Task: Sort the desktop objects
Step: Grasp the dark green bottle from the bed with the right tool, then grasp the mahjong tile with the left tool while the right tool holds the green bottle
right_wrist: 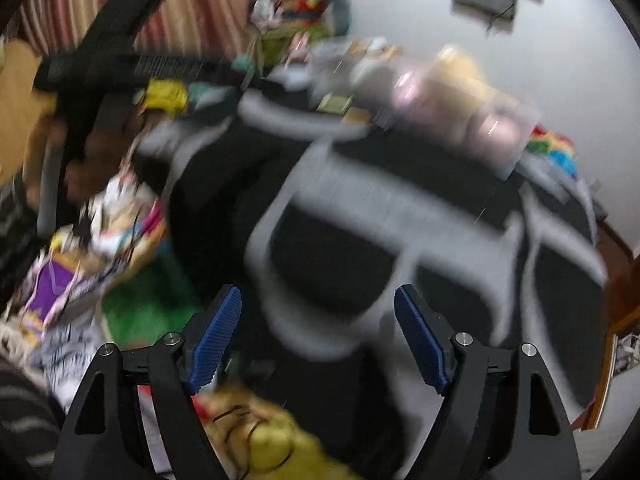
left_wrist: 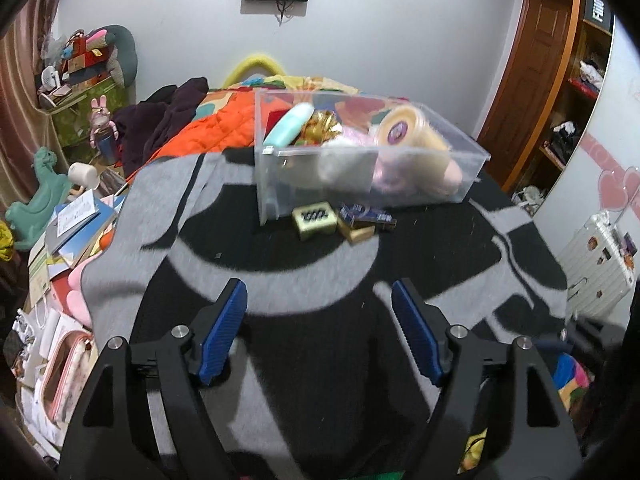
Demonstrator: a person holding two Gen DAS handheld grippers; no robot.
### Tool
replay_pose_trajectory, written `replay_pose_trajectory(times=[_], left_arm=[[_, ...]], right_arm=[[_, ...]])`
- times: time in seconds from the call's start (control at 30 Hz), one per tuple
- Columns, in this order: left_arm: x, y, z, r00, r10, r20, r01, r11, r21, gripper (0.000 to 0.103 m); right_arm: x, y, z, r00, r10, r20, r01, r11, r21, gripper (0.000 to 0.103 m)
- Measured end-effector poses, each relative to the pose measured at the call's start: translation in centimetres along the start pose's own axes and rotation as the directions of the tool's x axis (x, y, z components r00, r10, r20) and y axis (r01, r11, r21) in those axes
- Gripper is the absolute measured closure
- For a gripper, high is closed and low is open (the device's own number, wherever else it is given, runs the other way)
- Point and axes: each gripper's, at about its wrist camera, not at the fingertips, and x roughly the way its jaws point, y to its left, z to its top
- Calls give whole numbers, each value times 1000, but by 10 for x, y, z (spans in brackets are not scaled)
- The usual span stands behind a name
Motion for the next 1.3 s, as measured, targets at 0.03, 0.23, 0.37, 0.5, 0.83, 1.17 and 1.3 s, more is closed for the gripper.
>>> replay_pose_trajectory(times=[0.03,0.23,0.37,0.5,0.83,1.17,1.3], left_arm=[[0,0,-4,1000,7,-5,-7,1000,1,28],[3,4,-17,1000,10,-27,-11,1000,-13,28],[5,6,-19,999,6,-34,-7,1000,-26,28],[8,7,-21,999,3,-39,-5,999,-35,28],[16,1,-11,1000,0,-31,-1,1000,-7,28],[26,-13,10,1000,5,-19,-4,999,49,28],[41,-13,18,999,27,-38,-25,999,43,28]], right_arm=[[4,7,-8,1000,19,-24,-19,1000,-14,27],[13,36,-29,981,177,-79,-179,984,-17,26],[33,50,-36,964,213,-156,-219,975,-23,26],[54,52,-39,950,238,-201,-238,971,24,27],[28,46,-24,991,116,-61,-117,993,-15,32],[-30,-8,4,988,-29,149,9,992,130,31],[-38,-30,9,977,-101,188,65,980,189,31]])
